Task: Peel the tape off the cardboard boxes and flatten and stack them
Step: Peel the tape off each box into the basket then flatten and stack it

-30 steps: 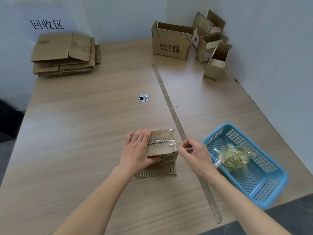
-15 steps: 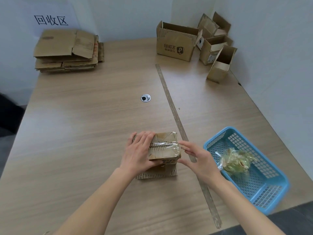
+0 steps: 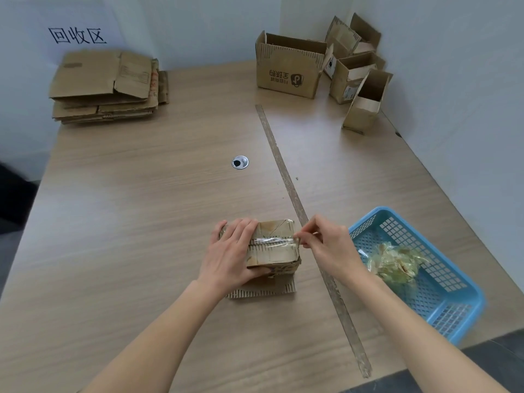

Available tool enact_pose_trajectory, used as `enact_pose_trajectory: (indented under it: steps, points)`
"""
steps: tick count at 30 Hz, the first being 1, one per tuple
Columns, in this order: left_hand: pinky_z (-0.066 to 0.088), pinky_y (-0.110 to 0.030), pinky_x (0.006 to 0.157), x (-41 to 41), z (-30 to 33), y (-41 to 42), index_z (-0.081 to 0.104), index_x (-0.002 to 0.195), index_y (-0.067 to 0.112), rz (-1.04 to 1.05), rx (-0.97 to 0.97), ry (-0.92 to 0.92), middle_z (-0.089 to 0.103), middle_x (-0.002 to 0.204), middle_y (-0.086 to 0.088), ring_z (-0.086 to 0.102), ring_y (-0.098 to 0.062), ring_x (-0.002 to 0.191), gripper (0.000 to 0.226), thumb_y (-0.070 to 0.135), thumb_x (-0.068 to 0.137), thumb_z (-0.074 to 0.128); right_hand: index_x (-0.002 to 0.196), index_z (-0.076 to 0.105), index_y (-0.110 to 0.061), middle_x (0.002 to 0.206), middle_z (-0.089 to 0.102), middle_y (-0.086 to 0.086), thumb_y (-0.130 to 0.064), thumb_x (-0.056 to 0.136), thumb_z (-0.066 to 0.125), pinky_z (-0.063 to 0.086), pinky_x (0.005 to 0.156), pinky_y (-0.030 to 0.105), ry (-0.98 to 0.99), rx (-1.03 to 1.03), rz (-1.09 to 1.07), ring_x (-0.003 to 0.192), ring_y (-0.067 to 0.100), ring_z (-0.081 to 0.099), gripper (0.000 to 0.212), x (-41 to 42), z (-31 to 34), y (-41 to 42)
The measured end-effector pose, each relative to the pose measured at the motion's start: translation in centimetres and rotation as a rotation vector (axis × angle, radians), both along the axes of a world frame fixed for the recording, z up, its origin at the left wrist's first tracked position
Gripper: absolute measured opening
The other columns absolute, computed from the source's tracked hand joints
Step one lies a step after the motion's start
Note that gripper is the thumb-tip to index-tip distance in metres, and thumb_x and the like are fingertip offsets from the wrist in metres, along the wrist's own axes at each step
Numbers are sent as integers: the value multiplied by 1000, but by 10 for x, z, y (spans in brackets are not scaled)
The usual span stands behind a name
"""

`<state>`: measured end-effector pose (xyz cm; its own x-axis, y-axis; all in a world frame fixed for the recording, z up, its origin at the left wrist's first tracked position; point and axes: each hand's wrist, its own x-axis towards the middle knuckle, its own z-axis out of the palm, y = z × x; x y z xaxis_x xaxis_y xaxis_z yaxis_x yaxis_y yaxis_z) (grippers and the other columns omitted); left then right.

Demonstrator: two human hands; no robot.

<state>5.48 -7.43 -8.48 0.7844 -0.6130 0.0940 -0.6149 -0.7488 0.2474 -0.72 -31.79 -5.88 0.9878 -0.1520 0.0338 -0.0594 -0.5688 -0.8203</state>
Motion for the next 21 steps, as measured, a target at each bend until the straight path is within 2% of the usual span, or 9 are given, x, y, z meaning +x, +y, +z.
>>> enact_pose_trajectory:
  steps: [2, 4, 7, 9, 11, 13, 15, 18, 21]
  points:
    - [22, -48, 120, 0, 0, 0, 40, 148, 19, -7, -6, -6, 49, 147, 3, 43, -21, 140, 108, 82, 65, 71, 86, 60, -16, 74, 72, -7, -9, 96, 68, 63, 67, 38, 26, 13, -46, 69, 7, 72, 14, 7, 2, 4]
    - [24, -48, 120, 0, 1, 0, 41, 148, 18, -10, -12, -7, 50, 147, 3, 44, -21, 139, 108, 81, 65, 72, 87, 61, -17, 73, 71, -8, -14, 96, 68, 60, 67, 41, 30, -66, -58, 66, 9, 70, 12, 14, 2, 7]
    - [24, -47, 119, 2, 1, -1, 42, 147, 18, -13, -33, -5, 51, 147, 3, 45, -20, 138, 107, 79, 66, 73, 88, 66, -19, 81, 71, -9, -19, 94, 72, 56, 69, 38, -45, -220, -103, 74, 13, 68, 8, 20, 1, 15]
    - [23, -45, 119, 3, 0, 1, 42, 146, 18, -29, -46, -15, 51, 146, 3, 46, -20, 137, 106, 78, 65, 74, 91, 68, -15, 89, 69, -9, -17, 93, 73, 55, 71, 40, -88, -242, -88, 79, 16, 67, 5, 23, 1, 18]
    - [22, -43, 119, 4, -1, 3, 40, 146, 19, -39, -45, -24, 51, 145, 3, 45, -20, 136, 106, 78, 64, 75, 100, 70, -10, 98, 68, -9, -10, 93, 71, 56, 79, 41, -87, -208, 15, 83, 14, 66, 7, 24, 1, 16]
    - [22, -43, 119, 4, -1, 3, 39, 146, 20, -36, -47, -20, 51, 145, 4, 44, -19, 136, 106, 79, 64, 74, 101, 71, -9, 112, 71, -5, -9, 95, 69, 55, 90, 39, -32, -129, 113, 96, 12, 68, 7, 24, 1, 6]
    - [21, -43, 120, 3, -1, 2, 39, 147, 20, -30, -44, -7, 50, 146, 5, 44, -19, 137, 107, 80, 64, 72, 103, 74, -11, 129, 68, -3, -16, 99, 64, 51, 103, 36, 41, -72, 195, 118, 8, 64, 12, 19, 2, -8]
    - [20, -43, 120, 2, 0, 1, 40, 147, 20, -26, -41, -1, 51, 145, 5, 45, -19, 137, 107, 80, 64, 72, 119, 73, -30, 151, 49, -19, -29, 105, 48, 38, 115, 27, 201, 38, 303, 138, -5, 43, 29, 8, 6, -19]
    - [22, -45, 121, 2, 1, 1, 41, 147, 20, -17, -42, 12, 50, 146, 5, 45, -19, 138, 108, 79, 64, 73, 123, 69, -42, 154, 39, -32, -51, 96, 38, 30, 115, 28, 255, 89, 316, 142, -8, 34, 42, 4, 6, -18]
